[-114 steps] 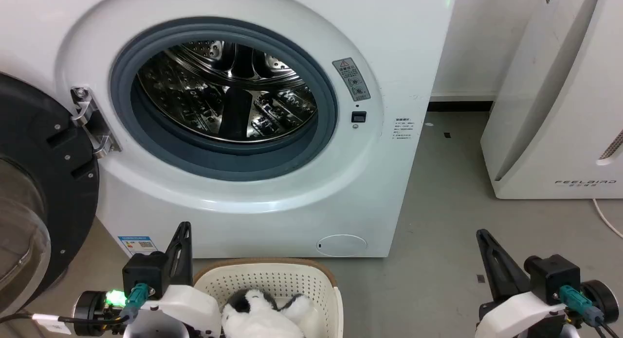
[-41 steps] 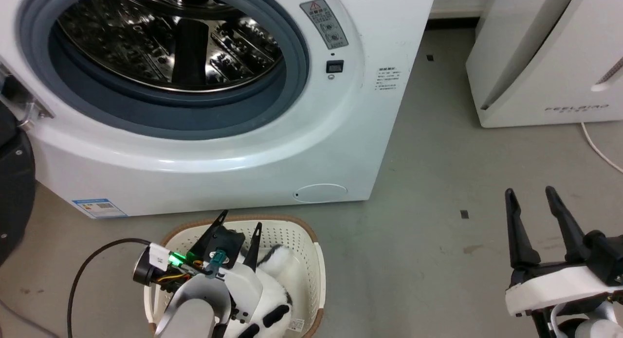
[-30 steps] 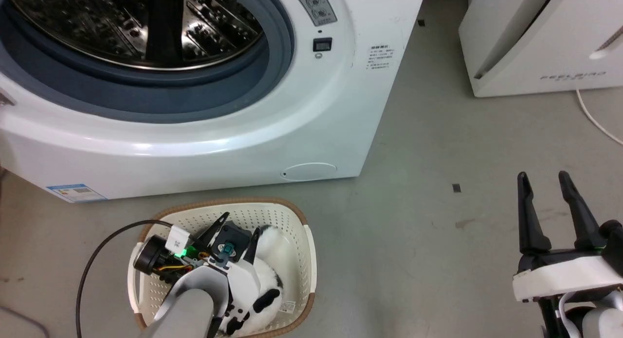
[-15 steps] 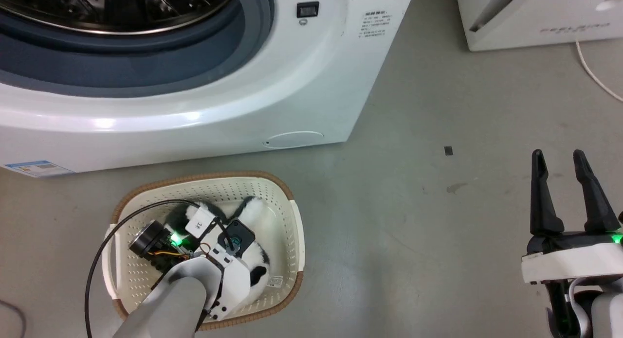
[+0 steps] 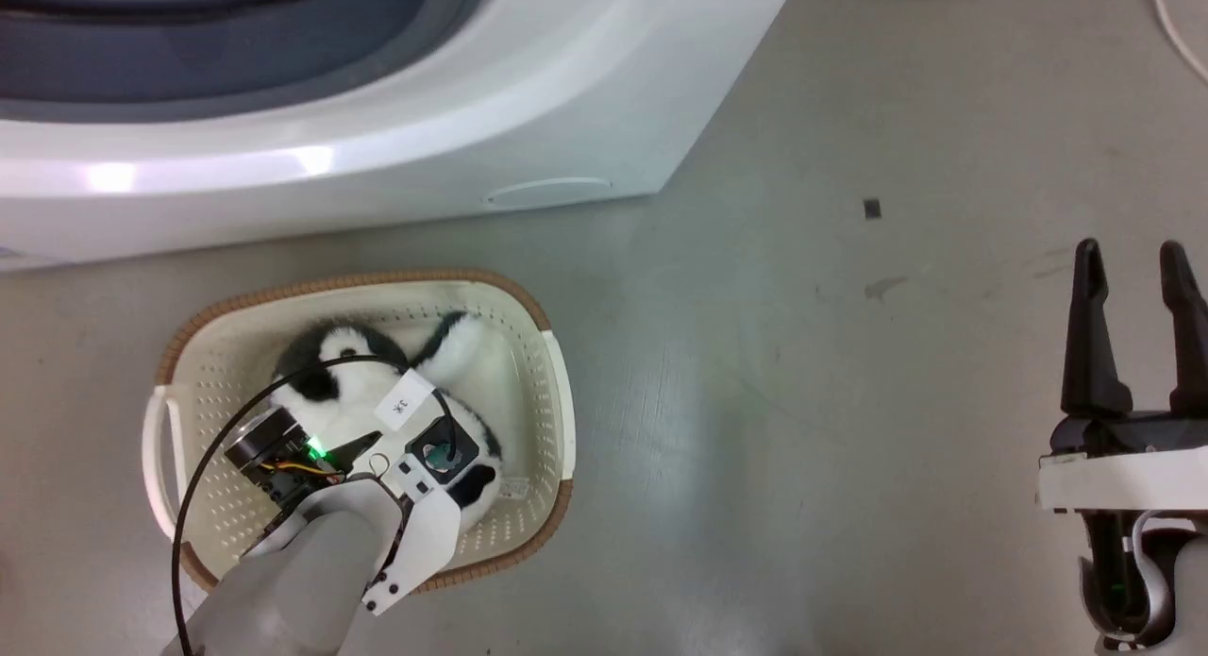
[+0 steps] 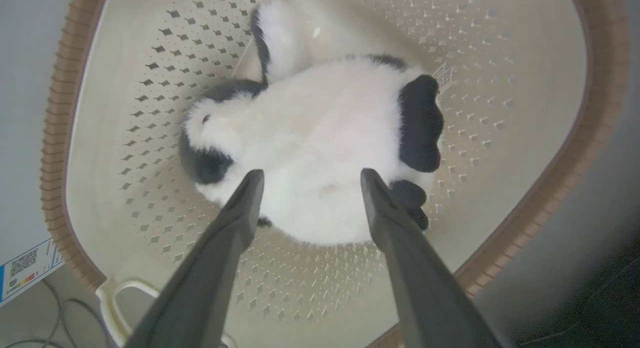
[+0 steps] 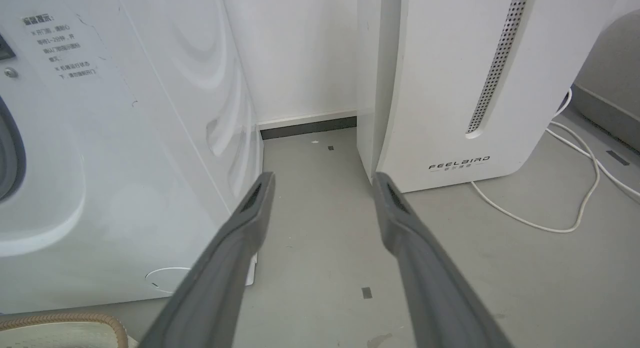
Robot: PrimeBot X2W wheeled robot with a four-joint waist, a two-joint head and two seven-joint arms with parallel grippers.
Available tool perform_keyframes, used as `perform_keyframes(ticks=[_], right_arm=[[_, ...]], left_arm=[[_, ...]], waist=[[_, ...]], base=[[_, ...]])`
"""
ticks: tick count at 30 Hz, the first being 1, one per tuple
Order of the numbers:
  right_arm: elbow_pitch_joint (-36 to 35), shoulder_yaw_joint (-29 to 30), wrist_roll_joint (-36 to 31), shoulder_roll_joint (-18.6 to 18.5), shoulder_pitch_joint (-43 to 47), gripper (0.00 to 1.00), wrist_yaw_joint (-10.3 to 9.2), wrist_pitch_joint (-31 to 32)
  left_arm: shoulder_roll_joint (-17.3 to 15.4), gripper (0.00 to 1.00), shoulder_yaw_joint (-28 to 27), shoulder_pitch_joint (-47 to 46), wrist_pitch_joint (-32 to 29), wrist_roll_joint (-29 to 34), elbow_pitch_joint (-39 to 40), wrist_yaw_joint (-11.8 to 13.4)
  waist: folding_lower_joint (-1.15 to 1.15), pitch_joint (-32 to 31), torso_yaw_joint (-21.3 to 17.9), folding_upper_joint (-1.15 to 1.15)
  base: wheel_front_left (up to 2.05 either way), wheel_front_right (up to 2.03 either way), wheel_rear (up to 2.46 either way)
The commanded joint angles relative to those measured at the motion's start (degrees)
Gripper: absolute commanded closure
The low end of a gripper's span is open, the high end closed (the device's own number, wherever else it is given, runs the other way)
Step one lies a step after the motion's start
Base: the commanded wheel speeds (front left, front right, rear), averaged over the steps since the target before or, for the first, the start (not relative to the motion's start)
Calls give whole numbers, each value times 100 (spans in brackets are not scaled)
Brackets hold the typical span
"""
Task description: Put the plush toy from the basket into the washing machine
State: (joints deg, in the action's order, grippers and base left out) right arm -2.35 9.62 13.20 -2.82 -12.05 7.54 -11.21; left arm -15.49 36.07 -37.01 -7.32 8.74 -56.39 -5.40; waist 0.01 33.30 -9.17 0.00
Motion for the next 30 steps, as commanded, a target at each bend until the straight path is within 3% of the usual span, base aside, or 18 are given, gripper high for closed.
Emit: perform_keyframes(ticks=[1, 6, 30], right_arm=[[-53, 42, 91, -5, -153, 0, -4, -62], [-98, 58, 157, -5, -266, 0, -4, -121], [-271, 226, 419, -6, -664, 0, -5, -379]], left_arm=[[-55, 0, 186, -208, -94, -56, -191, -40], [-181, 0, 651, -573, -173, -160, -486, -72], [-579, 0, 1724, -1900, -297, -306, -1757, -162]], waist=[[-1, 238, -23, 0], [-1, 562, -83, 0], [-1, 1794, -373, 0]], base=[[0, 0, 0], [0, 0, 0], [0, 0, 0]])
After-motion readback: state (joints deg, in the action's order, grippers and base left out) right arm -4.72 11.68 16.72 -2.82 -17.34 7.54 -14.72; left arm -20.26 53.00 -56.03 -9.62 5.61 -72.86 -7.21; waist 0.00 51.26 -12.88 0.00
